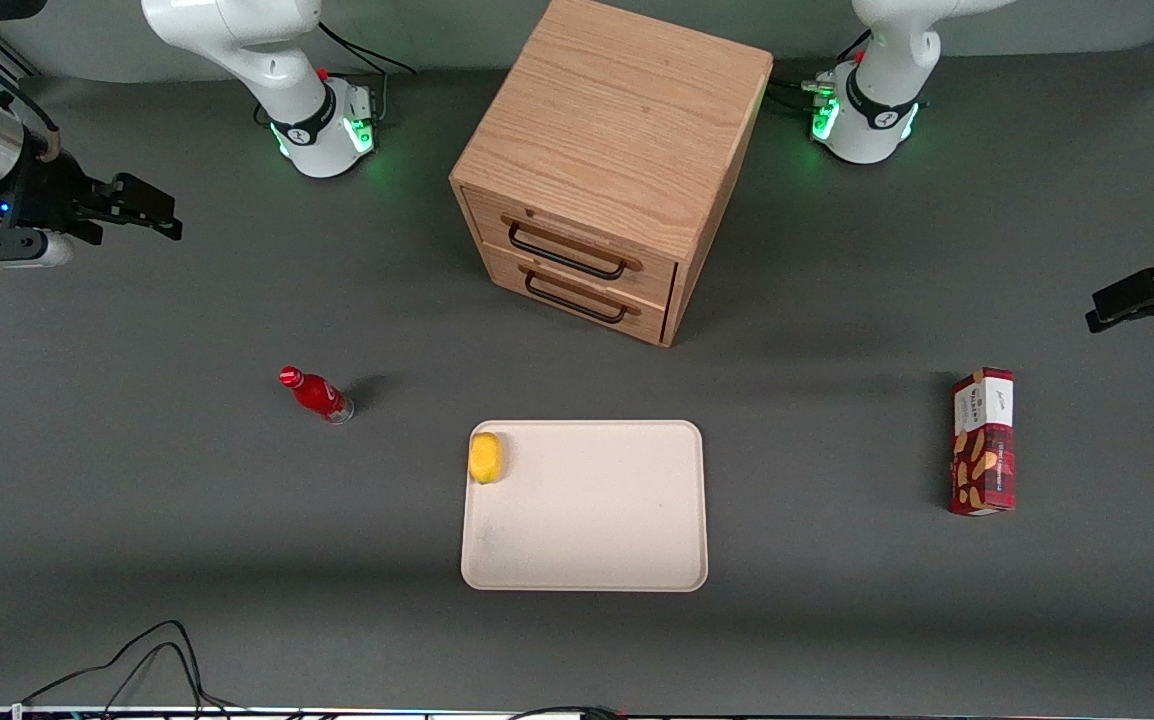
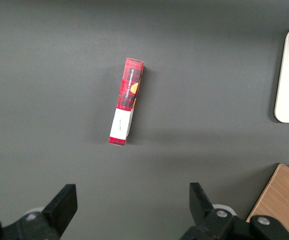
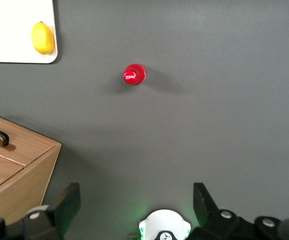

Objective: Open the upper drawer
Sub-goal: 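Move the right gripper toward the upper drawer's black handle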

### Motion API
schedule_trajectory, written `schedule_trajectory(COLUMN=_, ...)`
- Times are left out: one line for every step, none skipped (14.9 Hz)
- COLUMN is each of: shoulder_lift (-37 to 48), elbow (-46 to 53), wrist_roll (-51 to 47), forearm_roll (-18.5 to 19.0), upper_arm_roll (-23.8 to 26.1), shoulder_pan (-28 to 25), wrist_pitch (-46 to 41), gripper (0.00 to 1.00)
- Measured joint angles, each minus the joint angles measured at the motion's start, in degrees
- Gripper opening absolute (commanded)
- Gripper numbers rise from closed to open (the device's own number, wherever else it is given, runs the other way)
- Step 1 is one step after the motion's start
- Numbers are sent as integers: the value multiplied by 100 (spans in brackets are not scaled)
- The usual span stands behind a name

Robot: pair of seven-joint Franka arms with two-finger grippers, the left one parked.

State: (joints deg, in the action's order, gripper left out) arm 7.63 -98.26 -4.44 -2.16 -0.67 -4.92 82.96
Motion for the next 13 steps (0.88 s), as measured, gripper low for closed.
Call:
schedule_trajectory(shoulder_lift=0, elbow=6, wrist_roll=0, forearm_roll=0, upper_arm_roll=0, shoulder_pan=-3, wrist_pitch=-1, gripper=100)
schedule_trajectory(shoulder_lift=1, elbow=9, wrist_roll=0, forearm_roll=0, upper_arm_roll=0, shoulder_pan=-2, wrist_pitch=-1, gripper=100)
schedule_trajectory(shoulder_lift=1, elbow=13, wrist_roll=0, forearm_roll=0, upper_arm_roll=0, shoulder_pan=-2, wrist_pitch=-1, gripper=100)
schedule_trajectory(shoulder_lift=0, elbow=25, wrist_roll=1, forearm_roll=0, upper_arm_roll=0, shoulder_pan=-2, wrist_pitch=-1, gripper=100)
schedule_trajectory(shoulder_lift=0, elbow=52, wrist_roll=2, forearm_roll=0, upper_arm_roll=0, shoulder_pan=-2, wrist_pitch=-2, gripper=100)
schedule_trajectory(shoulder_lift=1, elbow=95, wrist_roll=7, forearm_roll=-1, upper_arm_roll=0, shoulder_pan=-2, wrist_pitch=-35, gripper=100)
schedule_trajectory(shoulder_lift=1, elbow=142, wrist_roll=40, forearm_roll=-1, upper_arm_roll=0, shoulder_pan=-2, wrist_pitch=-121, gripper=100)
schedule_trajectory(shoulder_lift=1, elbow=177, wrist_roll=111, forearm_roll=-1, upper_arm_roll=0, shoulder_pan=-2, wrist_pitch=-199, gripper=100)
schedule_trajectory(shoulder_lift=0, elbow=195, wrist_roll=173, forearm_roll=-1, upper_arm_roll=0, shoulder_pan=-3, wrist_pitch=-235, gripper=100)
schedule_trajectory(shoulder_lift=-2, elbow=209, wrist_roll=220, forearm_roll=-3, upper_arm_roll=3, shoulder_pan=-6, wrist_pitch=-241, gripper=100)
schedule_trajectory(shoulder_lift=-11, elbow=216, wrist_roll=253, forearm_roll=-8, upper_arm_roll=18, shoulder_pan=-19, wrist_pitch=-245, gripper=100)
schedule_trajectory(shoulder_lift=-39, elbow=224, wrist_roll=277, forearm_roll=-13, upper_arm_roll=73, shoulder_pan=-36, wrist_pitch=-245, gripper=100)
schedule_trajectory(shoulder_lift=-90, elbow=250, wrist_roll=289, forearm_roll=-15, upper_arm_roll=201, shoulder_pan=-43, wrist_pitch=-239, gripper=100)
